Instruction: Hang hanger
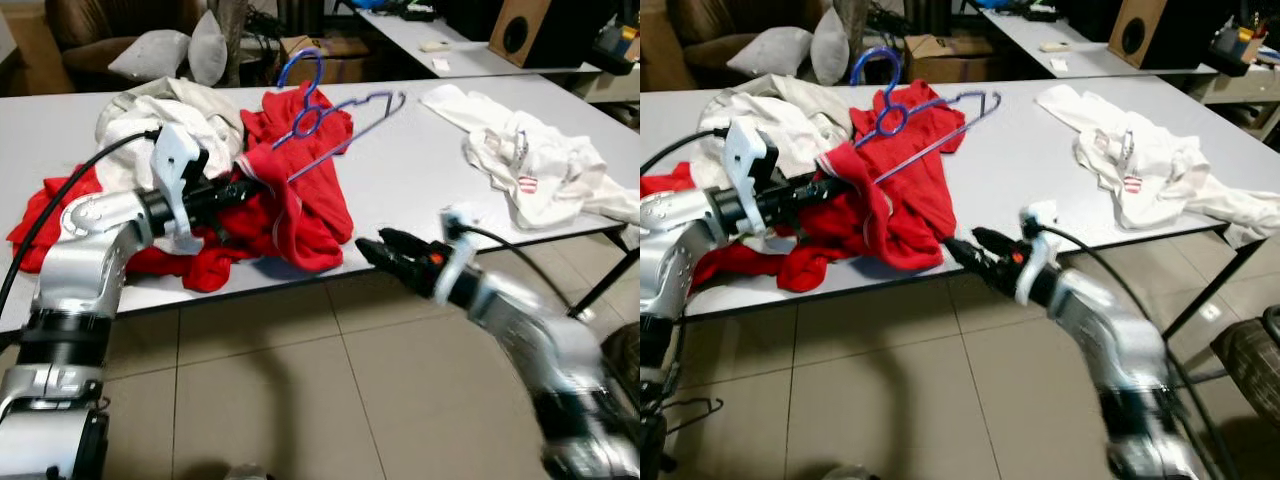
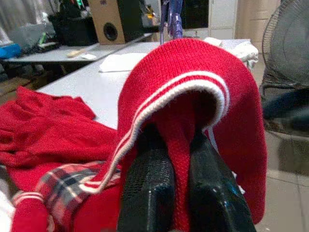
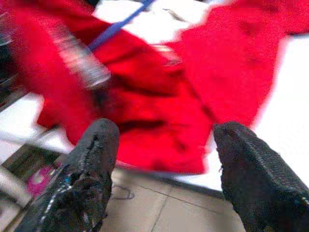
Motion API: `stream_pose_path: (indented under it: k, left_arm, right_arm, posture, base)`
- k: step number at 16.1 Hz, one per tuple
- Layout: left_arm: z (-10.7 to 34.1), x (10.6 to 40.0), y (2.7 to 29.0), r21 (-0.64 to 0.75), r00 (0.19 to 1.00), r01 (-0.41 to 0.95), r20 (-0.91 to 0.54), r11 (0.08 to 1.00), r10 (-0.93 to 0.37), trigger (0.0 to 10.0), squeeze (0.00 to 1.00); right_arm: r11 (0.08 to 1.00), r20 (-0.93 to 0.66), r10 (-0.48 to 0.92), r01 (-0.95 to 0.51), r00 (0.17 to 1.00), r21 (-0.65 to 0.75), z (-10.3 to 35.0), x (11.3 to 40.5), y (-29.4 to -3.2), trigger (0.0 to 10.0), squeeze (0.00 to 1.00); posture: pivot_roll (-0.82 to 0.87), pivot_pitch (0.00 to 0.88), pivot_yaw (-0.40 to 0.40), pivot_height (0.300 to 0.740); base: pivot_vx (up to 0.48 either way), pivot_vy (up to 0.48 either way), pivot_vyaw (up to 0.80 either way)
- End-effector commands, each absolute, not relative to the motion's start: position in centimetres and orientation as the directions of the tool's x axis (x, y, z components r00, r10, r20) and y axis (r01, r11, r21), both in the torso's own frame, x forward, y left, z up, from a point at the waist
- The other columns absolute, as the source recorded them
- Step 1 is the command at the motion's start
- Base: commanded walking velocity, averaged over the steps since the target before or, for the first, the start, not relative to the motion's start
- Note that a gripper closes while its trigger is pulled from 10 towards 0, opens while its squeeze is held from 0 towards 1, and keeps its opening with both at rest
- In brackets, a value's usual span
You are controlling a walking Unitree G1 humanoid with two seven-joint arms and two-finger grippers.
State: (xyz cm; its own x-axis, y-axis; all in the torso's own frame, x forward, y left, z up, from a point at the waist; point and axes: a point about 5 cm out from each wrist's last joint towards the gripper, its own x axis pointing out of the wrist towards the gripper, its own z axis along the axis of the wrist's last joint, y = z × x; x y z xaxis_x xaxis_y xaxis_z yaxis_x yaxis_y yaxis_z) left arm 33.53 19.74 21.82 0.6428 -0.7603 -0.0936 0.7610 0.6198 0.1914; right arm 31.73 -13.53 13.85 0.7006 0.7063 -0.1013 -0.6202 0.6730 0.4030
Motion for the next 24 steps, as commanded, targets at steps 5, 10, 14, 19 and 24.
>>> stream_pose_path:
  k: [5, 10, 14, 19, 24]
  left_arm:
    - [23.8, 32.3, 18.1, 0.218, 0.594, 0.796, -0.095, 0.565, -0.799, 0.0, 0.00]
    - [24.3, 30.7, 17.8, 0.210, 0.584, 0.805, -0.110, 0.555, -0.804, 0.0, 0.00]
    - [25.7, 29.1, 17.7, 0.195, 0.572, 0.811, -0.062, 0.552, -0.818, 0.0, 0.00]
    - [28.1, 27.9, 17.6, 0.142, 0.570, 0.806, 0.076, 0.575, -0.818, 0.0, 0.00]
    - [28.6, 26.7, 16.5, 0.101, 0.503, 0.851, 0.119, 0.515, -0.856, 0.0, 0.00]
  right_arm:
    - [0.659, -0.135, 0.705, -0.571, 0.697, 0.490, 12.5, 34.8, -13.4, 10.0, 1.00]
    - [0.560, -0.114, 0.798, -0.658, 0.592, 0.504, 12.4, 35.6, -11.4, 10.0, 0.00]
    - [0.515, -0.064, 0.826, -0.704, 0.560, 0.488, 12.7, 35.8, -9.6, 10.0, 0.00]
    - [0.382, -0.028, 0.897, -0.744, 0.440, 0.548, 12.3, 34.8, -6.8, 10.0, 0.00]
    - [0.438, -0.054, 0.845, -0.629, 0.533, 0.643, 12.2, 35.6, -6.7, 10.0, 0.00]
  posture:
    - [0.10, 0.153, -0.072, 0.740]
    - [0.11, 0.253, -0.079, 0.740]
    - [0.13, 0.262, -0.091, 0.740]
    - [0.16, 0.248, -0.122, 0.740]
    - [0.16, 0.243, -0.132, 0.740]
  base:
    - [0.000, 0.000, 0.00]
    - [0.000, 0.000, 0.00]
    - [0.000, 0.000, 0.00]
    - [0.000, 0.000, 0.00]
    - [0.000, 0.000, 0.00]
